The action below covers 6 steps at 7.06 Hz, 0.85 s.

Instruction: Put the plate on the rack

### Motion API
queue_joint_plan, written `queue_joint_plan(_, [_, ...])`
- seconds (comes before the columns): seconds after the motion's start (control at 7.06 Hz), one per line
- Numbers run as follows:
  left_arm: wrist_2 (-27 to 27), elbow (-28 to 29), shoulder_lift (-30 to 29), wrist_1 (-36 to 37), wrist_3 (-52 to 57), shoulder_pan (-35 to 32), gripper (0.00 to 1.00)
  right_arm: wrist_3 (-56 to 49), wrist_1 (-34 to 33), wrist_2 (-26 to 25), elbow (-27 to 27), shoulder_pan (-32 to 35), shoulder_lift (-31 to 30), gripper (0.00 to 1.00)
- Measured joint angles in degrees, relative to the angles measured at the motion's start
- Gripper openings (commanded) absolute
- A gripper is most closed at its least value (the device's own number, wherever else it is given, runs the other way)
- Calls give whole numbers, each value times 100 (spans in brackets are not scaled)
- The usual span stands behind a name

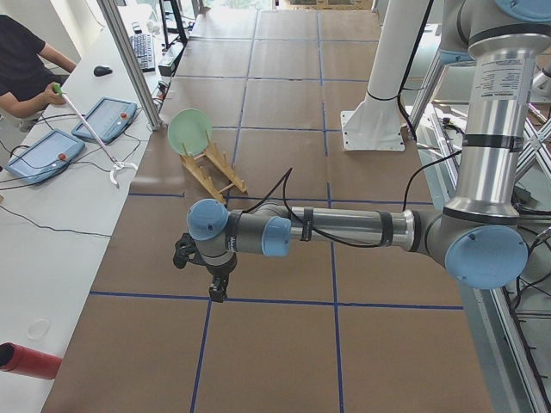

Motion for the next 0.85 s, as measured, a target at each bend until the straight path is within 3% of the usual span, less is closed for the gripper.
queue_joint_plan(0.28, [12, -343, 20, 483, 7, -135, 100, 0, 0, 0, 0, 0, 0, 100])
queue_joint_plan(0.85, [10, -373, 31, 596, 54, -203, 100, 0, 0, 0, 0, 0, 2, 100])
